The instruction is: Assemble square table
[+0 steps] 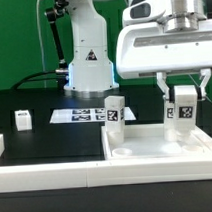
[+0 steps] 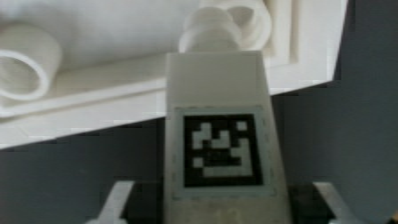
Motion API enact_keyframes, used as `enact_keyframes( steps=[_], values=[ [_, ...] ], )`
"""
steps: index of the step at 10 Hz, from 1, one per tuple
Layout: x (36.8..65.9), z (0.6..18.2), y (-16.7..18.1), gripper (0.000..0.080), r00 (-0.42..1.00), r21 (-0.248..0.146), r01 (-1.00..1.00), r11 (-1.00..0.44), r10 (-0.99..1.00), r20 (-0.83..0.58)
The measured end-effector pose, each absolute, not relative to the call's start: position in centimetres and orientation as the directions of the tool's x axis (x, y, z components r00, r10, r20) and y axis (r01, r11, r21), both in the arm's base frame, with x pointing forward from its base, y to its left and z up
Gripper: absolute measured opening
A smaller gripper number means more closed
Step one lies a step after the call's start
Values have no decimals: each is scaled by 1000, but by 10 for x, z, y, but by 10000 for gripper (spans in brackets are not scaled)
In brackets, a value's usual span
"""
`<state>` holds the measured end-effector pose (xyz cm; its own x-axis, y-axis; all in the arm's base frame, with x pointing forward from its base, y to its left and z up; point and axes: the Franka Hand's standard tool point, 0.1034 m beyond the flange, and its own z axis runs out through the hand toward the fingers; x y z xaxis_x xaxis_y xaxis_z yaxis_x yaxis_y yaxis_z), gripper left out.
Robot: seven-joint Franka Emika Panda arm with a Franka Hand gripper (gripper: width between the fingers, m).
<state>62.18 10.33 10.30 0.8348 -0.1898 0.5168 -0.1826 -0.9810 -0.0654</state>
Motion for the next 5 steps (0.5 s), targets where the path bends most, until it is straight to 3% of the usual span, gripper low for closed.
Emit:
enact_keyframes(
  steps=[5],
  values=[
    [624,99,107,290,831,-50,-155,-987,-158,533]
  ],
)
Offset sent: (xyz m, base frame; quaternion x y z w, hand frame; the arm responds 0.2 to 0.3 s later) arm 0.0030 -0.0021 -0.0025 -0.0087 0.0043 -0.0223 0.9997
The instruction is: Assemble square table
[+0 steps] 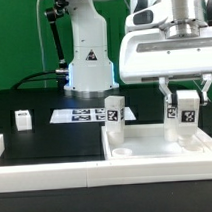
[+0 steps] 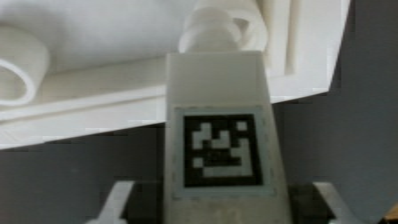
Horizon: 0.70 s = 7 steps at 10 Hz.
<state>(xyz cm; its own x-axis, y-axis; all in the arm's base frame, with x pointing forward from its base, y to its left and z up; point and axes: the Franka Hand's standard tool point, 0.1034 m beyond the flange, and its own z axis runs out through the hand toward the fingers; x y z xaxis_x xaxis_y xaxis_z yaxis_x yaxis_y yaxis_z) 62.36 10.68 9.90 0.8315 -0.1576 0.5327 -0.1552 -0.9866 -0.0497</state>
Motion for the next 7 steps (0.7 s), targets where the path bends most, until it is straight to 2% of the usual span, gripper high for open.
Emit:
enact_keyframes(
  steps=[7],
  values=[
    [626,98,108,290,819,-36,-131,-991,-128,559]
  ],
)
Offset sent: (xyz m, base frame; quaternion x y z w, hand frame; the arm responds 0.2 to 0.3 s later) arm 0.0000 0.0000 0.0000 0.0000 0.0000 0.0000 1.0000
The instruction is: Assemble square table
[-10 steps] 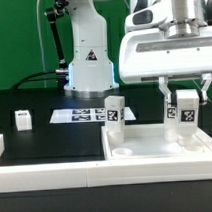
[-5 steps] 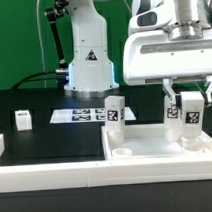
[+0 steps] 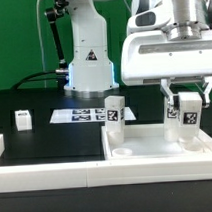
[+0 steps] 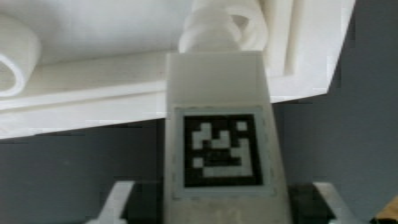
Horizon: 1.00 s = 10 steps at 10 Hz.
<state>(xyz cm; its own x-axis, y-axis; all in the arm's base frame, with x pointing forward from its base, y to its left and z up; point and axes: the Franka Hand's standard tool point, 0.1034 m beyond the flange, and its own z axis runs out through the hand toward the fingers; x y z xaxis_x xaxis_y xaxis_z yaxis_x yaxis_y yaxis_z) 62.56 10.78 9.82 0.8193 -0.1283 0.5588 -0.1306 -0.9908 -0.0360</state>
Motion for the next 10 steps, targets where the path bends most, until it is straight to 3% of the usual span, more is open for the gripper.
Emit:
enact_keyframes(
  steps=[10],
  values=[
    [629,99,113,290,813,-36,-121,-992,-120,570]
  ],
)
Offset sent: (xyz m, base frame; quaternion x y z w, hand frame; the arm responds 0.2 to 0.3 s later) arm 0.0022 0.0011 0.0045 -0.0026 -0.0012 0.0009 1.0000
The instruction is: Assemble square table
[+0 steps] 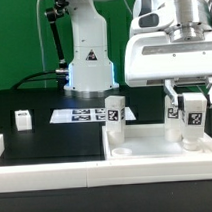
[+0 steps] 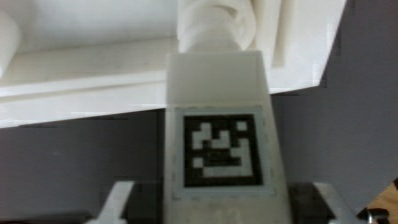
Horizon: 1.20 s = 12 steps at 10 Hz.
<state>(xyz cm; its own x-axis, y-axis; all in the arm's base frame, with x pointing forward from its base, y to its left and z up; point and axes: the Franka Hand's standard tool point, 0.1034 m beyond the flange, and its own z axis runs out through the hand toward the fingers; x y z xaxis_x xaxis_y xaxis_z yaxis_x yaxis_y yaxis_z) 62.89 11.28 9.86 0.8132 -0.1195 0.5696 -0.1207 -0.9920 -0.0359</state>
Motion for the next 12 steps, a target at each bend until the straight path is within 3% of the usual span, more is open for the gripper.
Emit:
enact_keyframes(
  steps=[12],
  values=[
    [631,100,114,290,810,-28,-106,-994,-103,577]
  ],
)
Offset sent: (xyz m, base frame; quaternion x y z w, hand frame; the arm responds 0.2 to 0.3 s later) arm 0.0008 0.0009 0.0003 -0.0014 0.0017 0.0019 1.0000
